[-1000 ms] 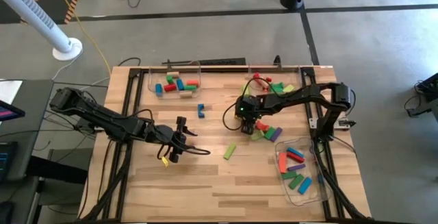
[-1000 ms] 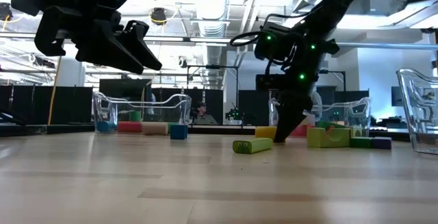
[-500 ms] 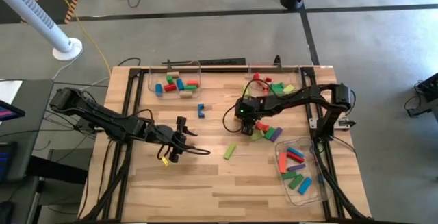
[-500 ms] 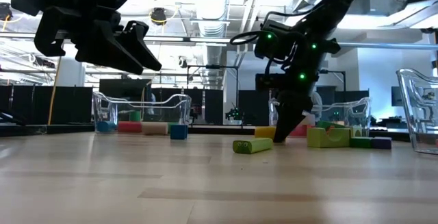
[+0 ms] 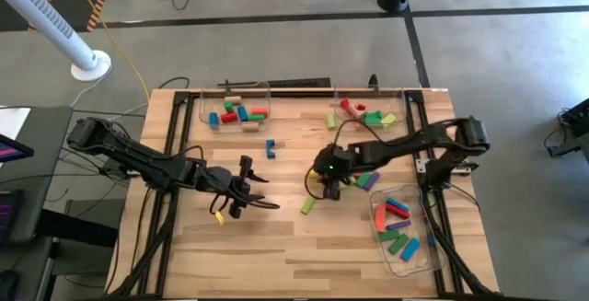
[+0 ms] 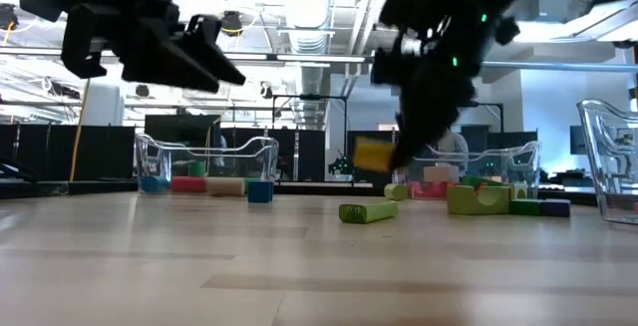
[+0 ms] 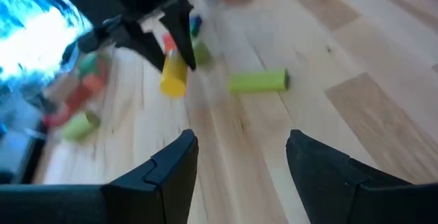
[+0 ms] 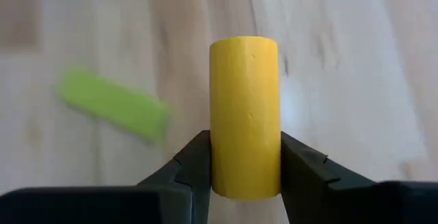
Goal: Sort blocks by size
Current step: Put the yellow cylindrical block into the top left transparent bin
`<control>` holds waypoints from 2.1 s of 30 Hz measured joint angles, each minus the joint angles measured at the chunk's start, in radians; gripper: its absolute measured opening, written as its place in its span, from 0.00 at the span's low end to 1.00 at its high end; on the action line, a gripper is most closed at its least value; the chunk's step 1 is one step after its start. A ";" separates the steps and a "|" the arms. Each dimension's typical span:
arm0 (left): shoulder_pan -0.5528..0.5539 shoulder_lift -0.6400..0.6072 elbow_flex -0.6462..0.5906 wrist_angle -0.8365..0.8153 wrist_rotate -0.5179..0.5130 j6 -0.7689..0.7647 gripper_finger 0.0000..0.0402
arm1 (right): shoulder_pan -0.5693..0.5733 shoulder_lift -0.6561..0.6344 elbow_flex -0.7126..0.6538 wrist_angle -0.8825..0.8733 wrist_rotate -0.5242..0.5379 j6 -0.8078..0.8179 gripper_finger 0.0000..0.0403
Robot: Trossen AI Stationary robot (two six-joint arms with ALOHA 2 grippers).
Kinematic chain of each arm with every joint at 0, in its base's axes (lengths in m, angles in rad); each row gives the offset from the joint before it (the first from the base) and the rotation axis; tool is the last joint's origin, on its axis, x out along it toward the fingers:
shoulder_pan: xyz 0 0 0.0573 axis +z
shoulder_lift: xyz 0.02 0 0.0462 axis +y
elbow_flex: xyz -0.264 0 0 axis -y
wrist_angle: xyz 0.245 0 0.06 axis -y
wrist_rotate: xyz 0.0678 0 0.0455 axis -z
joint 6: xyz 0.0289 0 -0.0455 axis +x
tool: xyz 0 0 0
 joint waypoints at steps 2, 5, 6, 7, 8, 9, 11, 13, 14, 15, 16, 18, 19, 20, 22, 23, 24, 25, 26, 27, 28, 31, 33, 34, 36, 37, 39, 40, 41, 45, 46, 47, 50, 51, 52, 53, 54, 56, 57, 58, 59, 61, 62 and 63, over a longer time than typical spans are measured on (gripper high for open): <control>0.000 0.000 0.000 0.034 0.025 0.046 0.53 | 0.048 -0.031 0.000 0.052 -0.001 0.015 0.39; 0.000 0.000 0.000 0.094 0.078 0.119 0.53 | 0.127 -0.063 0.001 0.156 -0.014 0.055 0.40; 0.000 0.000 0.000 0.115 0.101 0.142 0.53 | 0.152 -0.068 0.002 0.185 -0.018 0.062 0.40; -0.002 0.000 0.000 0.133 0.122 0.163 0.53 | 0.179 -0.071 0.003 0.209 -0.020 0.065 0.40; -0.003 0.000 0.000 0.148 0.142 0.185 0.53 | 0.202 -0.072 0.004 0.230 -0.019 0.066 0.40; -0.006 0.000 0.000 0.164 0.162 0.208 0.53 | 0.225 -0.072 0.004 0.247 -0.019 0.066 0.40; -0.013 0.000 0.000 0.189 0.195 0.251 0.53 | 0.258 -0.071 0.003 0.285 -0.011 0.066 0.39; -0.021 0.000 0.000 0.208 0.218 0.296 0.53 | 0.283 -0.071 0.003 0.326 0.001 0.076 0.39; -0.025 0.000 0.000 0.216 0.227 0.317 0.53 | 0.293 -0.072 0.003 0.345 0.003 0.080 0.40; -0.028 0.000 0.000 0.228 0.233 0.336 0.53 | 0.302 -0.072 0.003 0.361 0.008 0.081 0.40; -0.031 0.000 0.000 0.238 0.235 0.354 0.53 | 0.311 -0.072 0.003 0.376 0.016 0.081 0.40; -0.033 0.000 0.000 0.246 0.253 0.387 0.54 | 0.323 -0.072 0.003 0.406 0.031 0.081 0.40; -0.033 0.000 0.000 0.247 0.270 0.399 0.55 | 0.326 -0.072 0.003 0.416 0.034 0.081 0.40; -0.033 0.000 0.000 0.247 0.290 0.407 0.56 | 0.326 -0.072 0.003 0.425 0.037 0.081 0.40; -0.033 0.000 0.000 0.253 0.320 0.419 0.59 | 0.325 -0.064 0.003 0.453 0.040 0.081 0.40; -0.033 0.000 0.000 0.256 0.325 0.424 0.60 | 0.324 -0.059 0.004 0.475 0.043 0.081 0.40; -0.033 0.000 0.000 0.258 0.329 0.429 0.61 | 0.323 -0.057 0.004 0.486 0.043 0.080 0.40; -0.033 0.000 0.000 0.261 0.331 0.432 0.62 | 0.323 -0.052 0.004 0.492 0.043 0.076 0.40; -0.033 0.000 0.001 0.265 0.333 0.436 0.63 | 0.318 -0.036 0.006 0.519 0.043 0.074 0.40; -0.033 0.000 0.001 0.267 0.336 0.437 0.65 | 0.313 -0.024 0.014 0.532 0.040 0.073 0.40; -0.033 0.000 0.001 0.270 0.337 0.440 0.66 | 0.310 -0.014 0.017 0.533 0.032 0.068 0.40; -0.034 0.000 0.001 0.282 0.344 0.444 0.68 | 0.300 0.046 0.064 0.527 -0.003 0.061 0.40; -0.034 0.000 0.001 0.282 0.367 0.455 0.68 | 0.294 0.083 0.101 0.505 -0.041 0.052 0.40; -0.034 0.000 0.001 0.279 0.374 0.456 0.68 | 0.289 0.106 0.124 0.509 -0.056 0.041 0.40; -0.035 0.000 0.001 0.276 0.395 0.455 0.68 | 0.284 0.142 0.163 0.508 -0.079 0.014 0.40; -0.036 0.000 0.002 0.269 0.402 0.455 0.68 | 0.283 0.155 0.180 0.501 -0.086 0.002 0.40; -0.036 0.000 0.002 0.246 0.410 0.455 0.68 | 0.281 0.171 0.213 0.504 -0.100 -0.017 0.40; -0.036 0.000 0.002 0.240 0.415 0.454 0.68 | 0.277 0.172 0.225 0.487 -0.101 -0.023 0.40; -0.036 0.000 0.002 0.234 0.417 0.455 0.68 | 0.275 0.176 0.235 0.477 -0.105 -0.024 0.40; -0.037 0.000 0.002 0.225 0.426 0.456 0.68 | 0.263 0.188 0.257 0.465 -0.107 -0.028 0.40; -0.037 0.000 0.002 0.229 0.426 0.456 0.68 | 0.258 0.190 0.263 0.475 -0.107 -0.030 0.40; -0.037 0.000 0.002 0.234 0.426 0.456 0.68 | 0.254 0.196 0.268 0.485 -0.107 -0.033 0.40; -0.038 0.000 0.002 0.249 0.428 0.470 0.68 | 0.241 0.205 0.284 0.487 -0.129 -0.041 0.40; -0.038 0.000 0.002 0.252 0.429 0.471 0.68 | 0.237 0.220 0.294 0.487 -0.130 -0.044 0.40; -0.038 0.000 0.002 0.256 0.432 0.471 0.68 | 0.235 0.231 0.307 0.492 -0.131 -0.046 0.40; -0.038 0.000 0.002 0.256 0.434 0.472 0.68 | 0.231 0.236 0.314 0.492 -0.133 -0.053 0.40; -0.038 0.000 0.002 0.256 0.435 0.473 0.68 | 0.230 0.239 0.318 0.480 -0.144 -0.060 0.40; -0.038 0.016 0.002 0.264 0.435 0.471 0.68 | 0.227 0.256 0.341 0.493 -0.158 -0.071 0.40; -0.038 0.026 0.003 0.259 0.435 0.472 0.68 | 0.224 0.261 0.346 0.497 -0.159 -0.075 0.40; -0.038 0.043 0.008 0.254 0.435 0.473 0.68 | 0.224 0.261 0.347 0.485 -0.160 -0.077 0.40; -0.038 0.063 0.016 0.255 0.434 0.473 0.68 | 0.224 0.262 0.352 0.484 -0.162 -0.078 0.40; -0.038 0.110 0.033 0.257 0.415 0.475 0.68 | 0.224 0.270 0.361 0.490 -0.164 -0.080 0.40; -0.038 0.133 0.044 0.257 0.400 0.477 0.68 | 0.224 0.270 0.362 0.485 -0.164 -0.081 0.40; -0.043 0.150 0.050 0.258 0.377 0.483 0.68 | 0.224 0.270 0.364 0.478 -0.163 -0.072 0.40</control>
